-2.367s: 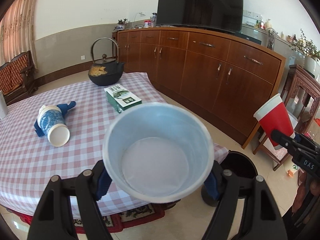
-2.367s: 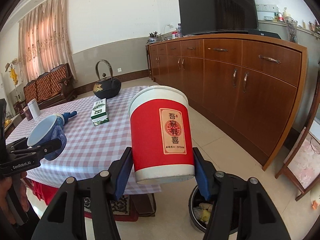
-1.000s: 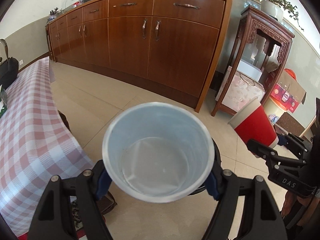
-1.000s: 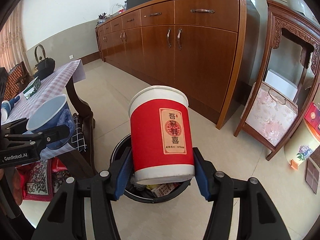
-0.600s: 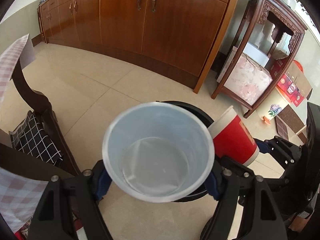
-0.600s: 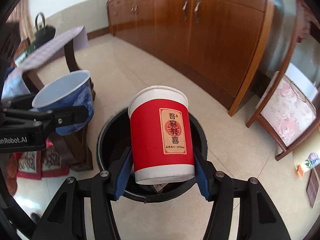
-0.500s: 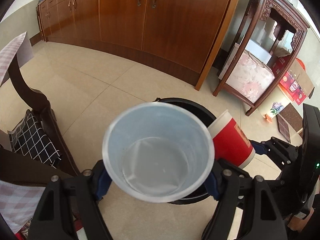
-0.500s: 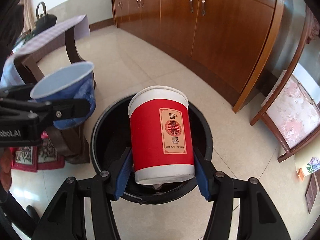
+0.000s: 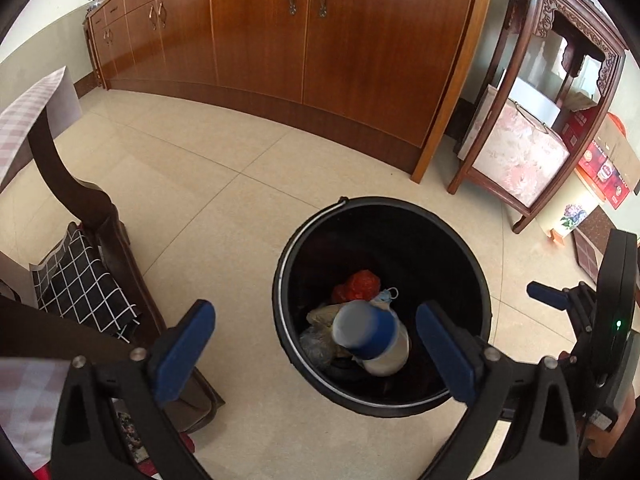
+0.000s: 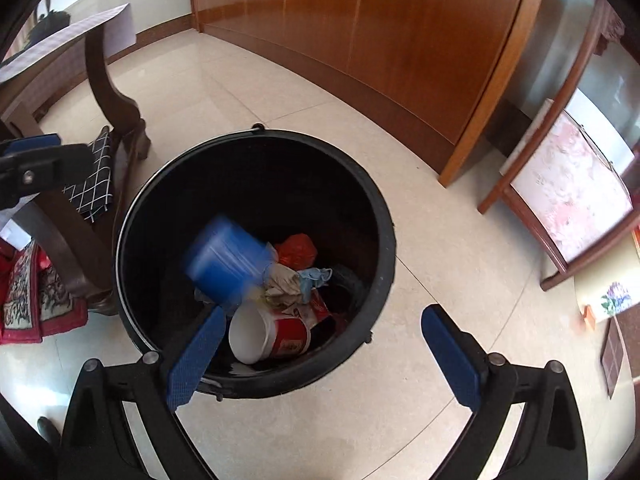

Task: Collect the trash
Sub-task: 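Move both tools back from the bucket to the table, then grasp the blue-patterned paper cup with the left tool while the right tool grasps the green milk carton, then lift the blue-patterned cup and green milk carton and turn toward the bucket, then lower both tools over the black bucket and open them to drop the cup and carton, then move both tools back from the bucket to the table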

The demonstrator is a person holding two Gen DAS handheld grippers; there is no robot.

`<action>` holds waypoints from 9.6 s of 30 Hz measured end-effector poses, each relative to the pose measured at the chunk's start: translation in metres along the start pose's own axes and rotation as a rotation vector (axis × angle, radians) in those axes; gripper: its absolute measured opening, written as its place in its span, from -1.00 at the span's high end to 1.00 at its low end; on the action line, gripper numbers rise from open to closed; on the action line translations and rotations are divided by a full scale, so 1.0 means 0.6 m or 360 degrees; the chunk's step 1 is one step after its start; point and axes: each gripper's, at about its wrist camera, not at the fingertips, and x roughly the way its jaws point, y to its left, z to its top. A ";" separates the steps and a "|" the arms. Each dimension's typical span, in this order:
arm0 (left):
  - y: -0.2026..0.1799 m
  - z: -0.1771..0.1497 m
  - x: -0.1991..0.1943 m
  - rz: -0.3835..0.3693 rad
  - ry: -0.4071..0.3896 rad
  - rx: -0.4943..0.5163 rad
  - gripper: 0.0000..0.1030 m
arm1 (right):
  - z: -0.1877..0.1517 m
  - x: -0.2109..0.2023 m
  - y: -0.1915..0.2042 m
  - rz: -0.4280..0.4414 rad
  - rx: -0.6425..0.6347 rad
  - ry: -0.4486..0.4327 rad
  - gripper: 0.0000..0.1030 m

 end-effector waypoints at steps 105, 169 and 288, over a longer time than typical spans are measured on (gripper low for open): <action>0.611 -0.116 -0.385 0.0914 -0.0475 -0.1024 -0.79 | 0.376 -0.243 0.701 0.0720 -0.0725 -0.0528 -0.90; 0.331 -0.085 -0.409 0.0540 -0.0599 -0.0451 -0.18 | 0.224 -0.380 0.387 0.0515 -0.0265 -0.0699 -0.08; 0.117 -0.077 -0.288 0.0207 -0.0446 -0.0166 -0.97 | 0.070 -0.289 0.133 0.0164 0.0126 -0.0626 -1.00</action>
